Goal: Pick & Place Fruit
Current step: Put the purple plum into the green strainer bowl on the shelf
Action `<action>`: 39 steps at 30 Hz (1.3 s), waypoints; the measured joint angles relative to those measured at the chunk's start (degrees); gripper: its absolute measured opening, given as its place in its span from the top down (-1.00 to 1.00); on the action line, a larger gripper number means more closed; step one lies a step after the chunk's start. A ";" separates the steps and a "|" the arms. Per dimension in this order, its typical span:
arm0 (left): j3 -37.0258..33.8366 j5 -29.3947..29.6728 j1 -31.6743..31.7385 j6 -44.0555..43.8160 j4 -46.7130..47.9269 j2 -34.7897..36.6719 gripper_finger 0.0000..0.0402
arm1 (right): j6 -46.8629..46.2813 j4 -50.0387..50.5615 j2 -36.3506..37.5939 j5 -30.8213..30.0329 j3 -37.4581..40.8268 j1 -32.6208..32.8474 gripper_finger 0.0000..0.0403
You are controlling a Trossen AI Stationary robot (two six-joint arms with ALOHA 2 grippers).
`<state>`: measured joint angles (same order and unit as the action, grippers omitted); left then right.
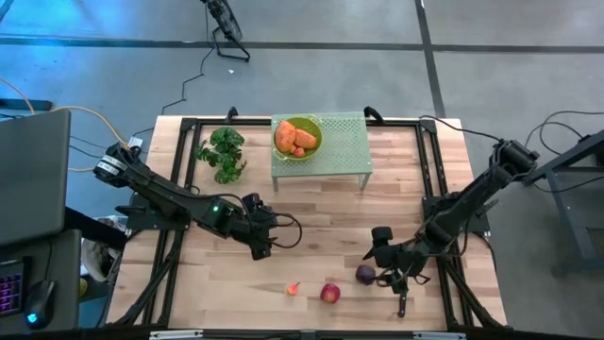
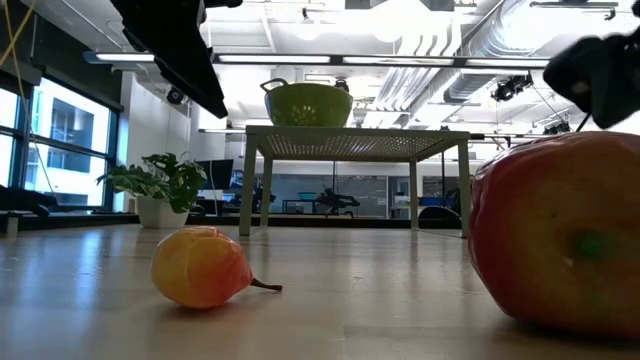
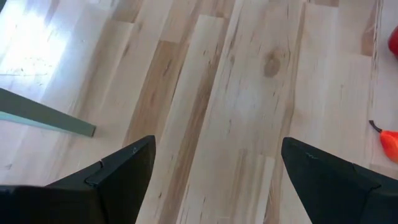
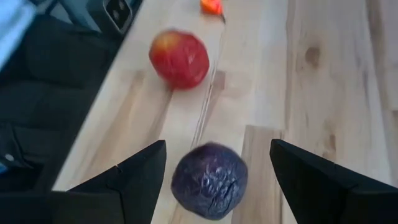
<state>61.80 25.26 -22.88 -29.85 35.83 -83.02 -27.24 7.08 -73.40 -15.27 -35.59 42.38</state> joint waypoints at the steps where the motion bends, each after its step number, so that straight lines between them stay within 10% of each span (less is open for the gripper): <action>1: 0.00 0.00 0.01 0.00 0.00 0.00 -0.70 | -0.28 0.03 -0.82 0.00 0.00 0.26 -0.40; 39: 0.00 -0.24 0.01 -0.02 0.20 0.00 -0.70 | -23.92 -3.46 -10.54 1.22 -0.04 2.05 -0.41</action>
<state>61.80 25.02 -22.87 -29.87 36.03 -83.02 -51.15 3.62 -83.94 -14.05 -35.64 44.42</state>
